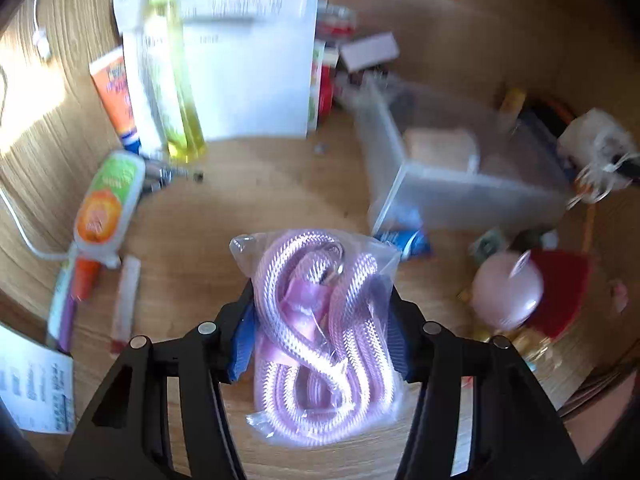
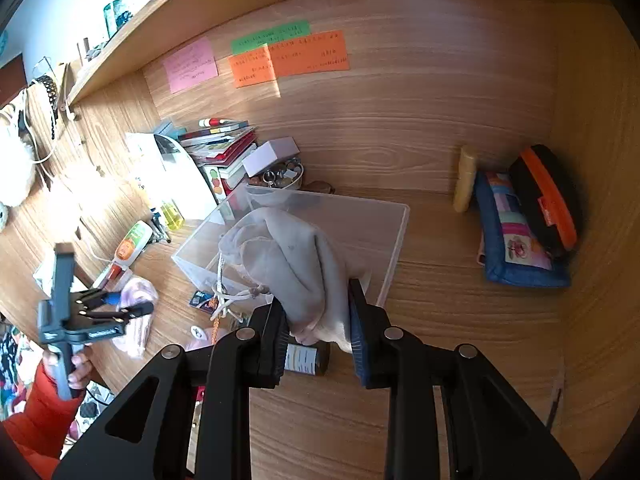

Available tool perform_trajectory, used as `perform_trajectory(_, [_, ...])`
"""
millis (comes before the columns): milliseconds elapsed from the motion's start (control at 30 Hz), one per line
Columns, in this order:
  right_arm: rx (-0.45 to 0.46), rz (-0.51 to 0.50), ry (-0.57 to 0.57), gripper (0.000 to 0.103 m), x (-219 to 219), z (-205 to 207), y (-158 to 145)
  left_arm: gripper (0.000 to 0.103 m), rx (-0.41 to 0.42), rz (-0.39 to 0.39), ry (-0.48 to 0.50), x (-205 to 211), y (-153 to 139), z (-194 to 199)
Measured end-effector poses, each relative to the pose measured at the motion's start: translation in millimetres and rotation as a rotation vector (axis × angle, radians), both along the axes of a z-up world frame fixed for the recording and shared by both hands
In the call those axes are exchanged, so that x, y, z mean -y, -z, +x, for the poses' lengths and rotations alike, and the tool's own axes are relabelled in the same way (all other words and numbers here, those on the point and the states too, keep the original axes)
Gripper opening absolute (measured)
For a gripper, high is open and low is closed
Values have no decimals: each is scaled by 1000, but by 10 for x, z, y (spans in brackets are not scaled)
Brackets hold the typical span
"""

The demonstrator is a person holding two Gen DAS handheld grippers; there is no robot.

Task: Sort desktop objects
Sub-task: 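Carry both bags into the clear plastic box and open both tools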

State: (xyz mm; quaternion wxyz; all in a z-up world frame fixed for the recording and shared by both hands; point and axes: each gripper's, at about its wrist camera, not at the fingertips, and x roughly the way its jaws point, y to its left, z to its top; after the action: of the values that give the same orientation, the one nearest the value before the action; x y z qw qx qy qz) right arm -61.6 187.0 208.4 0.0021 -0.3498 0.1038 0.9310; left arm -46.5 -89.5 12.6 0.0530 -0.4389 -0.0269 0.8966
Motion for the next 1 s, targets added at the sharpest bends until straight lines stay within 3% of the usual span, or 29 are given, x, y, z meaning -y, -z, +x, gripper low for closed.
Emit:
perform_trajectory(167, [8,8,2,24,-22,-142,44,49,-69,22,33,-70,-320,-41])
perform_trajectory(267, [17,-1,-2,24,-37,-233,84,49,-80,7,39,-167,-350,-180])
perform_trajectory(433, [31,4,-6,24,-41,-317,143,49,-112,60,64,-231,-427,-266])
perform_trajectory(733, [36,9,11,24,-121,-532,231,49,-211,117,143,-429,-819,-528])
perform_trajectory(1000, [33,-30,5,24,-196,-742,325,49,-231,72,139,-654,-857,-924])
